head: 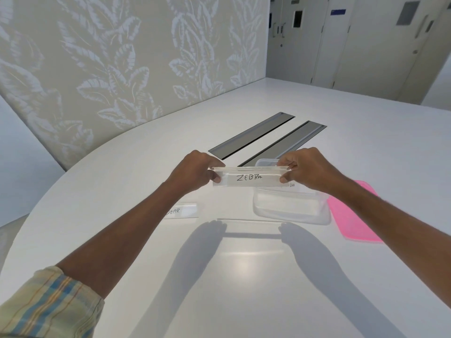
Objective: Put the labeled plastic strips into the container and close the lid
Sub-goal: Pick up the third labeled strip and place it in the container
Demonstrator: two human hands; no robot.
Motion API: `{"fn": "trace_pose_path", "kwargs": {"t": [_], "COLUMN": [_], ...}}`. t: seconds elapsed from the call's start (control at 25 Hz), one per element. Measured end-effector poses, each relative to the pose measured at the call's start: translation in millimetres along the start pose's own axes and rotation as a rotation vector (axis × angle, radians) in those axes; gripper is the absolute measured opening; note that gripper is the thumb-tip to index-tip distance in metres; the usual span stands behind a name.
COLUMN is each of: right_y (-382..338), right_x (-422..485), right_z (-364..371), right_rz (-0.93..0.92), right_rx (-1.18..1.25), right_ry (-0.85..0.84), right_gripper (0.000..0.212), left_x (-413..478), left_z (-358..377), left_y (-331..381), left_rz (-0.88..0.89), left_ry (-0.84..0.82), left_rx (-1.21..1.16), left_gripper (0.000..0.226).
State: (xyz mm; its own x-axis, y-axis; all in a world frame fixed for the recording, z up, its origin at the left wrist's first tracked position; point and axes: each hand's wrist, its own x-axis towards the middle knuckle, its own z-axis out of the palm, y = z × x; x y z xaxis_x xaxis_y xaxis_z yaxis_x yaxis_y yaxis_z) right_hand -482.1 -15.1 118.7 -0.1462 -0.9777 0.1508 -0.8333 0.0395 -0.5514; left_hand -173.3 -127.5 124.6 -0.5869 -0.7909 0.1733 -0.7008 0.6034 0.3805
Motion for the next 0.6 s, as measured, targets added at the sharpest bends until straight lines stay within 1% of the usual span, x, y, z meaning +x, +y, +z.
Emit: {"fn": "trace_pose_path", "kwargs": {"t": [0.08, 0.16, 0.36, 0.6], "right_y": [19, 37, 79, 118], "right_x": [1, 2, 3, 17], "right_z": [-16, -30, -55, -58], "right_rz": [0.009, 0.026, 0.079, 0.131], "right_rx": [-0.031, -0.043, -0.059, -0.082], "right_ry": [0.008, 0.016, 0.035, 0.003], "right_gripper": [0.045, 0.043, 0.04, 0.038], "left_x": [18, 35, 75, 113], "left_z": [8, 17, 43, 81], "left_y": [18, 35, 75, 85], "left_rz": [0.022, 0.007, 0.017, 0.006], "left_ry": [0.002, -0.007, -0.055, -0.113], "left_rx": [-0.022, -0.047, -0.041, -0.015], "left_gripper": [0.041, 0.042, 0.048, 0.045]}}
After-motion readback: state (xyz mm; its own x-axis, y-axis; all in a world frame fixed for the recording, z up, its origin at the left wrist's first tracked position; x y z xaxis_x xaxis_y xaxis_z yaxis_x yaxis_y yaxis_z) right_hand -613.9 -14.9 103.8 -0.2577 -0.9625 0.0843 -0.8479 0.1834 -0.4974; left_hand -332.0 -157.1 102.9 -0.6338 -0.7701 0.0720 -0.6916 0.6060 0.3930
